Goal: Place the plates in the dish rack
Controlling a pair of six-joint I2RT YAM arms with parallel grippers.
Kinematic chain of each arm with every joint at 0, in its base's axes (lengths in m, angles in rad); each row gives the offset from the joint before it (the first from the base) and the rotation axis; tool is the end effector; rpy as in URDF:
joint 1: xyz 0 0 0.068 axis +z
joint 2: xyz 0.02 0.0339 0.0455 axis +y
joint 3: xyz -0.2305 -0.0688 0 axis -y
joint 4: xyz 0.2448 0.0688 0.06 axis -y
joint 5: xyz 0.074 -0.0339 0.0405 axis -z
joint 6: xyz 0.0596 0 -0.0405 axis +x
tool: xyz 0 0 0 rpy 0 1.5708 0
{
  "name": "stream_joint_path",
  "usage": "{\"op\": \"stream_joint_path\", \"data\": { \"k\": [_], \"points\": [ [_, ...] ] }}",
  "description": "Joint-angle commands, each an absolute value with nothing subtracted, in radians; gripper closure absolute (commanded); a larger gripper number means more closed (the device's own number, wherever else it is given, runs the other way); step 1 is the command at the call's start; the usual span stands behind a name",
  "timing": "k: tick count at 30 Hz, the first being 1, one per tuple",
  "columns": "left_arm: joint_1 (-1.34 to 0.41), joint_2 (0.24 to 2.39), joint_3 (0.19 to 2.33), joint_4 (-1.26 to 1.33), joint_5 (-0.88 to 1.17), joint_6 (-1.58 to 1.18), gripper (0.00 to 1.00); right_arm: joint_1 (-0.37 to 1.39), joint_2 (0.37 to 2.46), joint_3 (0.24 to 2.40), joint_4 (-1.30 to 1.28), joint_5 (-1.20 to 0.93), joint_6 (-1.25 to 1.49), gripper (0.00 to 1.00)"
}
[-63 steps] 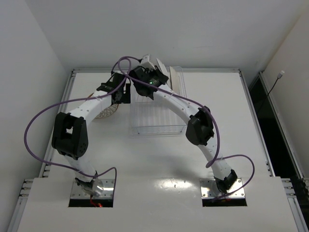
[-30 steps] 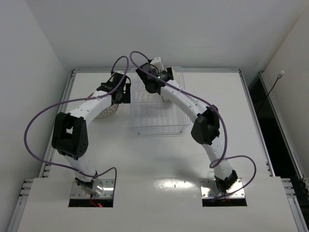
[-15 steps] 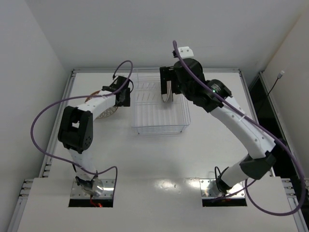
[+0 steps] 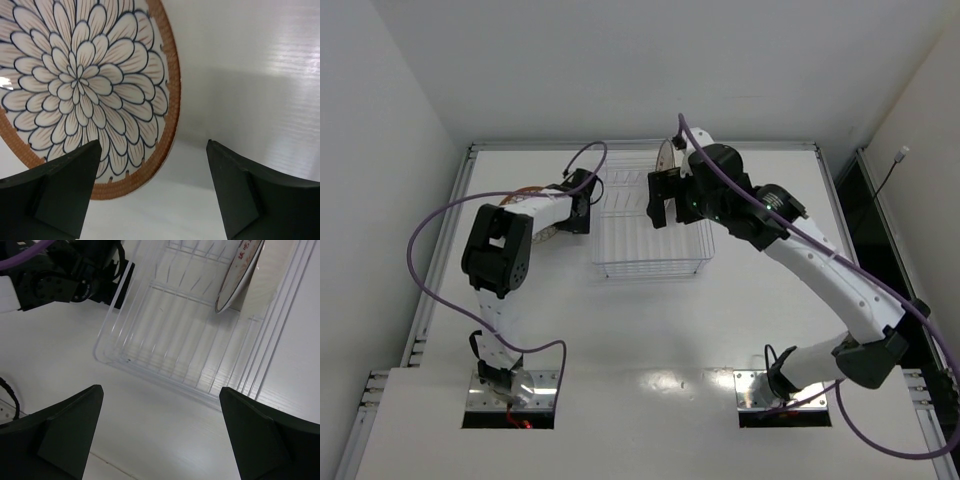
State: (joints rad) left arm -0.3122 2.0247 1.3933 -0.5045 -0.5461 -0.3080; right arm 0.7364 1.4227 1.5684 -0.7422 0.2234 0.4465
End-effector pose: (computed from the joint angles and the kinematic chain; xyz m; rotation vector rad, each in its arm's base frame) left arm 0.3966 -0.0955 0.1113 -0.1508 2.5238 0.5028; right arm 0.2525 0.2110 0.3622 -0.1867 2.1759 0.4409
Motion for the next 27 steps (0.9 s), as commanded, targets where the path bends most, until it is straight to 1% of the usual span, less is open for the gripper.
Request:
{"op": "stream_joint_path", "data": {
  "k": [1, 6, 7, 12, 13, 15, 16, 17, 22, 25, 27],
  "points": [
    [-0.311, 2.060, 1.430, -0.511, -0.526, -0.287, 0.18, 0.732, 1.358, 1.565, -0.692, 0.186, 0.460, 0.00],
    [-0.311, 2.095, 1.459, -0.520, -0.517, -0.267, 0.35, 0.732, 1.339, 1.555, -0.704, 0.166, 0.460, 0.00],
    [-0.311, 2.105, 1.459, -0.520, -0.505, -0.267, 0.41, 0.732, 1.339, 1.555, -0.704, 0.166, 0.460, 0.00],
    [-0.311, 2.125, 1.482, -0.543, -0.476, -0.258, 0.56, 0.732, 1.306, 1.545, -0.733, 0.166, 0.460, 0.00],
    [-0.311, 2.125, 1.482, -0.555, -0.466, -0.258, 0.64, 0.732, 1.305, 1.545, -0.733, 0.166, 0.460, 0.00],
    [-0.311, 2.137, 1.494, -0.567, -0.451, -0.249, 0.75, 0.732, 1.295, 1.554, -0.746, 0.175, 0.460, 0.00],
    [-0.311, 2.137, 1.506, -0.568, -0.451, -0.249, 0.95, 0.732, 1.295, 1.554, -0.756, 0.184, 0.460, 0.00],
    [-0.311, 2.137, 1.506, -0.578, -0.451, -0.249, 1.00, 0.732, 1.295, 1.554, -0.767, 0.184, 0.460, 0.00],
    [-0.311, 2.128, 1.506, -0.578, -0.451, -0.259, 1.00, 0.732, 1.285, 1.563, -0.785, 0.184, 0.460, 0.00],
    [-0.311, 2.091, 1.506, -0.589, -0.478, -0.281, 1.00, 0.732, 1.275, 1.574, -0.804, 0.184, 0.460, 0.00],
    [-0.311, 2.025, 1.497, -0.589, -0.488, -0.290, 1.00, 0.732, 1.275, 1.600, -0.845, 0.184, 0.460, 0.00]
  ]
}}
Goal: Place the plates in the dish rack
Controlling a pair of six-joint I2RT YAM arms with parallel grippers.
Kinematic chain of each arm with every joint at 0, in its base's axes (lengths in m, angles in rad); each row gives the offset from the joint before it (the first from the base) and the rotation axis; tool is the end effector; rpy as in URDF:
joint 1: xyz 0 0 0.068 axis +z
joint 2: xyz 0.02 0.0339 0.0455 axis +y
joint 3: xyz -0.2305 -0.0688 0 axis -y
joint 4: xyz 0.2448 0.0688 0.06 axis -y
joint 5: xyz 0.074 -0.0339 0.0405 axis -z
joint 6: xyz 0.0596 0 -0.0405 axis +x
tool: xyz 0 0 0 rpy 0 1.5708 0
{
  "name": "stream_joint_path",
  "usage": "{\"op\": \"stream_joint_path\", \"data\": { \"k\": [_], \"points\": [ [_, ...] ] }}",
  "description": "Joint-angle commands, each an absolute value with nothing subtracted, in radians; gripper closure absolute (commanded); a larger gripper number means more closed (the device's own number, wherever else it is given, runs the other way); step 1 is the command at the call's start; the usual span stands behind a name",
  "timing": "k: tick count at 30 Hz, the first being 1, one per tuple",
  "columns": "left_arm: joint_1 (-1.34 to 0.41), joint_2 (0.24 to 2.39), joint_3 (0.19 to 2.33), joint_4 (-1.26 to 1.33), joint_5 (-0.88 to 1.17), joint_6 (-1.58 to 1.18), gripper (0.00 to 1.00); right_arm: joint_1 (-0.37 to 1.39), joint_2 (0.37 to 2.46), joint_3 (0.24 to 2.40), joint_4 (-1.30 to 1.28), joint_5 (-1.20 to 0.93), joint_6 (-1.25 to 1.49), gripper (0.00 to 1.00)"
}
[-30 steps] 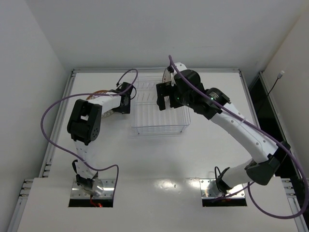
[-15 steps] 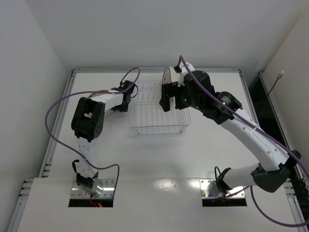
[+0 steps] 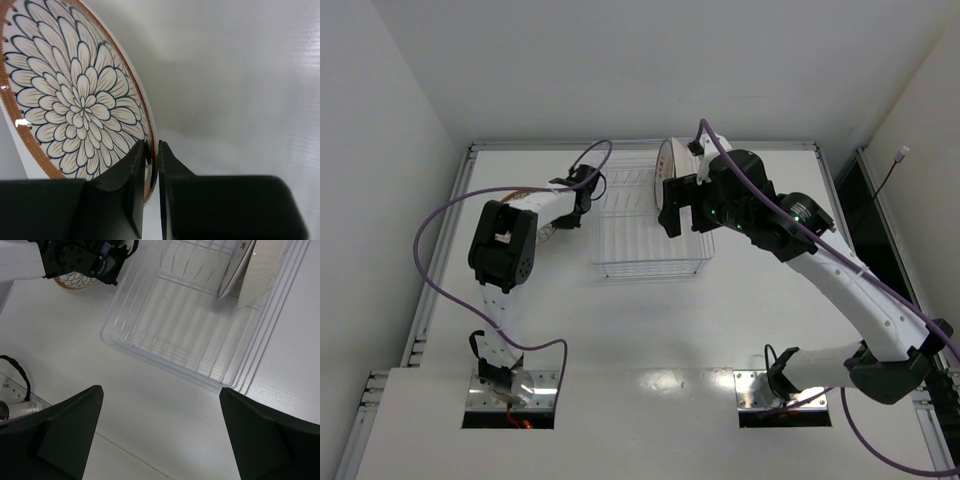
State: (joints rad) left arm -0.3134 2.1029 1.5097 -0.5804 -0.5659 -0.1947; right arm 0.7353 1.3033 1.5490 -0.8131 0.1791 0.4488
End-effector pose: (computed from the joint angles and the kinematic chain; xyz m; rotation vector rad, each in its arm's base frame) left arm 0.4109 -0.0996 0.1104 0.0023 2.5646 0.5910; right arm 0.2250 0.1892 0.3823 -0.2038 2.1608 0.5020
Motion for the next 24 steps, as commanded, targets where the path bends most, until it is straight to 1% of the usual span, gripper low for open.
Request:
{"op": "stream_joint_path", "data": {
  "k": [1, 5, 7, 8, 9, 11, 12, 14, 15, 17, 18, 20, 21, 23, 24],
  "points": [
    [-0.311, 1.998, 1.497, -0.589, -0.497, -0.302, 1.00, 0.732, 1.266, 1.612, -0.860, 0.184, 0.460, 0.00],
    [-0.311, 1.844, 1.545, -0.614, -0.497, -0.324, 1.00, 0.732, 1.243, 1.671, -0.948, 0.204, 0.460, 0.00],
    [-0.281, 1.730, 1.578, -0.614, -0.416, -0.366, 1.00, 0.732, 1.206, 1.671, -0.972, 0.216, 0.460, 0.00],
    [-0.267, 1.691, 1.578, -0.614, -0.375, -0.376, 1.00, 0.732, 1.189, 1.648, -0.973, 0.216, 0.460, 0.00],
    [-0.255, 1.654, 1.610, -0.588, -0.292, -0.386, 1.00, 0.732, 1.171, 1.629, -0.973, 0.216, 0.460, 0.00],
    [-0.232, 1.565, 1.649, -0.569, -0.221, -0.417, 1.00, 0.732, 1.115, 1.559, -0.950, 0.216, 0.460, 0.00],
    [-0.232, 1.545, 1.676, -0.569, -0.128, -0.429, 1.00, 0.732, 1.100, 1.533, -0.937, 0.204, 0.460, 0.00],
    [-0.207, 1.520, 1.768, -0.549, -0.019, -0.477, 1.00, 0.732, 1.065, 1.471, -0.908, 0.190, 0.460, 0.00],
    [-0.207, 1.496, 1.790, -0.510, 0.077, -0.495, 1.00, 0.732, 1.055, 1.441, -0.908, 0.178, 0.460, 0.00],
    [-0.207, 1.468, 1.804, -0.433, 0.162, -0.564, 1.00, 0.732, 1.042, 1.430, -0.896, 0.178, 0.460, 0.00],
    [-0.216, 1.445, 1.804, -0.323, 0.255, -0.592, 1.00, 0.732, 1.032, 1.416, -0.887, 0.178, 0.460, 0.00],
    [-0.216, 1.445, 1.743, -0.192, 0.345, -0.665, 1.00, 0.732, 1.032, 1.416, -0.887, 0.178, 0.460, 0.00],
    [-0.216, 1.445, 1.721, -0.049, 0.427, -0.752, 1.00, 0.732, 1.023, 1.407, -0.887, 0.189, 0.448, 0.00],
    [-0.216, 1.477, 1.652, 0.107, 0.497, -0.848, 1.00, 0.732, 1.011, 1.407, -0.887, 0.198, 0.448, 0.00],
    [-0.227, 1.495, 1.634, 0.180, 0.524, -0.939, 1.00, 0.732, 1.011, 1.398, -0.887, 0.198, 0.439, 0.00]
  ]
}}
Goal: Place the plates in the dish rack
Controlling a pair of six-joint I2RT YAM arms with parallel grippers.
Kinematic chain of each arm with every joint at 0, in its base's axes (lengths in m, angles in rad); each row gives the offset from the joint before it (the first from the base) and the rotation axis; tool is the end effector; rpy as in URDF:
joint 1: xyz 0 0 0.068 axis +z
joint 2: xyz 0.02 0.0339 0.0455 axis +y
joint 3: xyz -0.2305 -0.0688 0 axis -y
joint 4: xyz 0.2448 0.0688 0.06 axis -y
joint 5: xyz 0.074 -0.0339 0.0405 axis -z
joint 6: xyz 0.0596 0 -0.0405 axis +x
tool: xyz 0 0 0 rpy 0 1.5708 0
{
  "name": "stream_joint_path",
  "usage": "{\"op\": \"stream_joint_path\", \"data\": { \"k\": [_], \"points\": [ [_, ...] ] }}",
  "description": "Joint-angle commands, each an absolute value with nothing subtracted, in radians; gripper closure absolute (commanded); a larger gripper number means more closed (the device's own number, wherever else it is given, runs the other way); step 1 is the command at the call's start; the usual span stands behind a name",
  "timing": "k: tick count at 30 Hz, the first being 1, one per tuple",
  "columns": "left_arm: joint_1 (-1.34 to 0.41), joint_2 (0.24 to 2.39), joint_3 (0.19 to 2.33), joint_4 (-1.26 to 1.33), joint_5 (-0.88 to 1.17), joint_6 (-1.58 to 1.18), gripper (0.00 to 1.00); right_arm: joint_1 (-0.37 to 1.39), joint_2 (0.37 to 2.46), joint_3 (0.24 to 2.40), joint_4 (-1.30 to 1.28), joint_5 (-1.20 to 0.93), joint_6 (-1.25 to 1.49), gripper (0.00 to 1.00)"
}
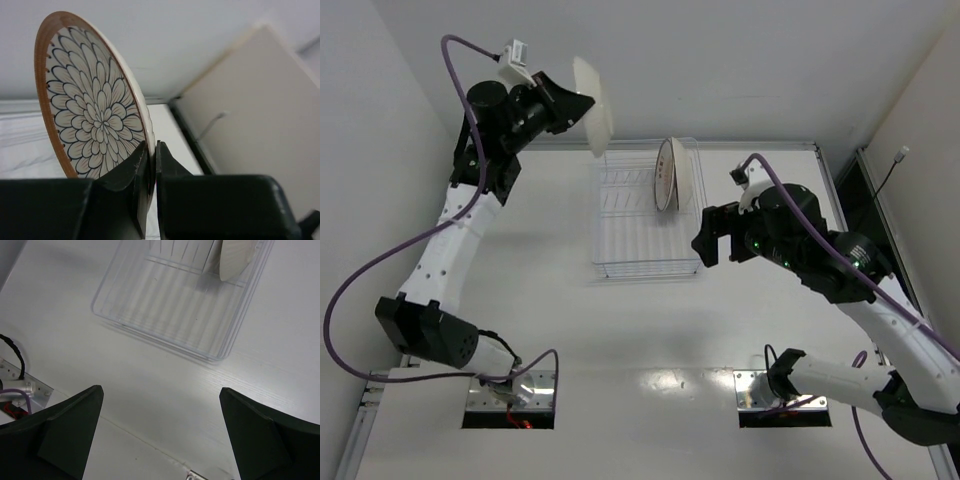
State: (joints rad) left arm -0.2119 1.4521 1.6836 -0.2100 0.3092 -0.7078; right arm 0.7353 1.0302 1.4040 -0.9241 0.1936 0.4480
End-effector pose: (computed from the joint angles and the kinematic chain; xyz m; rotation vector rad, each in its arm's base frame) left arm 0.3364 -0.0909 0.4598 -0.1468 1.6258 -0.9562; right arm 0.1711 0.1393 0.3871 -0.1919 2.1416 0.4972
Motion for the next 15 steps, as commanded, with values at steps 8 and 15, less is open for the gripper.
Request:
{"op": "stream_joint_path", "data": {
  "k": [8, 15],
  "points": [
    [-0.262, 1.735, 1.597, 0.635, 0.606, -1.192, 1.00, 0.732, 0.950, 1.379, -0.929, 0.229, 0.420, 0.00],
    [-0.305, 1.839, 1.634, 0.623, 0.557, -1.166, 1.00, 0.732, 0.919, 1.350, -0.950, 0.258, 0.399, 0.00]
  ]
}}
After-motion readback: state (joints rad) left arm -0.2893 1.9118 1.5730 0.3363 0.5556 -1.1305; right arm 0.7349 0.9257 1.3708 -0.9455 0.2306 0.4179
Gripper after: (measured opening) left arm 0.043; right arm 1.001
